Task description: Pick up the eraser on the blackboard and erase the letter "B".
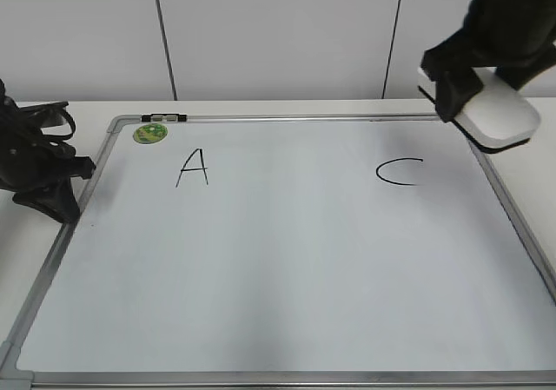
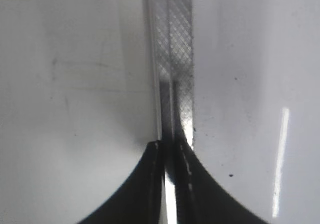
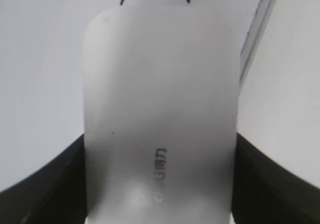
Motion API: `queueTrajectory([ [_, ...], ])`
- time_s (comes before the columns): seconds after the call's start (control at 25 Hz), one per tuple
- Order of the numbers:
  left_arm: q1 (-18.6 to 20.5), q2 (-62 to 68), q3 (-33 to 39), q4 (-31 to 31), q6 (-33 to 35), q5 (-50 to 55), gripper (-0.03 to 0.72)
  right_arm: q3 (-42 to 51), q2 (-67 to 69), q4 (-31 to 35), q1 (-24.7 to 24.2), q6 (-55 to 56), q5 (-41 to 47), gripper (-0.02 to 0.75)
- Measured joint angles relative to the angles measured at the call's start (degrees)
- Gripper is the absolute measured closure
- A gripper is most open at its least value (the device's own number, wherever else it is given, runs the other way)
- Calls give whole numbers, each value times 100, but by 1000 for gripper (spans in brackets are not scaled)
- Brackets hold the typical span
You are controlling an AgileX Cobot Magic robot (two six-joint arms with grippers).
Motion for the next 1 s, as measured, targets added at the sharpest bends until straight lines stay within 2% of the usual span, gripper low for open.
queueTrajectory([
  [0.28, 0, 0, 0, -3, 0, 13, 673, 1570, -939, 261, -776, 36, -939, 182],
  [0.56, 0, 0, 0, -13, 0, 26, 673, 2638, -1161, 469, -1268, 164, -1767, 182],
  [1.0, 0, 0, 0, -24, 0, 38, 671, 2932, -1161, 533, -1414, 175, -2019, 182],
])
